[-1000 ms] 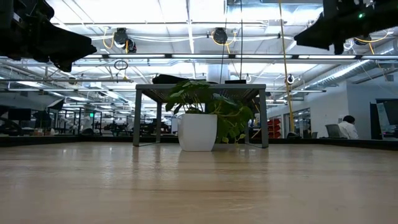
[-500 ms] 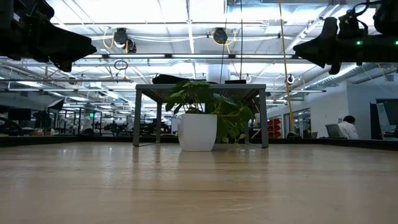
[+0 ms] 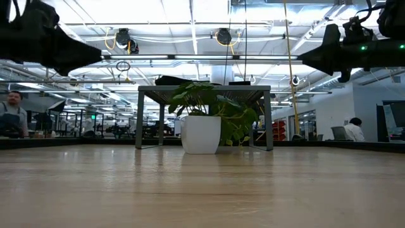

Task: Pick & Place Mini shaped plates
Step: Return to Home Position

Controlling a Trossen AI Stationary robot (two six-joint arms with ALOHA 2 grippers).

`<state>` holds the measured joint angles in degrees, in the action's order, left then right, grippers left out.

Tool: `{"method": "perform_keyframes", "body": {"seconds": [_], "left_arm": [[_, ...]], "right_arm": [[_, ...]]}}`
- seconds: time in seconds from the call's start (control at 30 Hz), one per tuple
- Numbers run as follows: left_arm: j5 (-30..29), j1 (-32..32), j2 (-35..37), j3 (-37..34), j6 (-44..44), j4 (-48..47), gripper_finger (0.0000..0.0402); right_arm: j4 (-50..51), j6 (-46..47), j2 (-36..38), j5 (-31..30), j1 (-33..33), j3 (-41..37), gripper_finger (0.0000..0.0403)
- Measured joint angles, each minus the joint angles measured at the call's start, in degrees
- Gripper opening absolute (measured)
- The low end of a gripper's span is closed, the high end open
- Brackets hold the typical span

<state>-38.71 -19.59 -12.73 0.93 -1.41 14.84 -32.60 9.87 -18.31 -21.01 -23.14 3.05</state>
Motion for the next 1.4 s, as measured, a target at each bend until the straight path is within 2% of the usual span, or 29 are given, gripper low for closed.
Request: {"method": "perform_keyframes", "body": {"seconds": [0.1,0.17,0.33,0.57,1.4], "left_arm": [[-7.41,2.04,-0.01,0.0,0.14,-0.12,0.0152],[-9.9,3.3,-0.02,0.0,0.64,-0.12,0.0152],[-9.92,4.62,-0.01,0.0,3.33,-0.1,0.0152],[-9.84,4.63,0.0,0.0,2.77,-0.09,0.0152],[-9.82,4.63,0.0,0.0,2.66,-0.08,0.0152]], "right_arm": [[0.18,1.26,-0.02,-0.22,-0.02,-0.02,0.0105],[0.87,2.13,-0.02,-0.2,-0.02,-0.04,0.0105],[4.93,2.95,-0.02,-0.03,-0.02,-0.07,0.0105],[9.32,2.94,-0.04,0.04,-0.02,-0.11,0.0105],[9.34,2.91,-0.04,0.11,-0.02,-0.15,0.0105]]}}
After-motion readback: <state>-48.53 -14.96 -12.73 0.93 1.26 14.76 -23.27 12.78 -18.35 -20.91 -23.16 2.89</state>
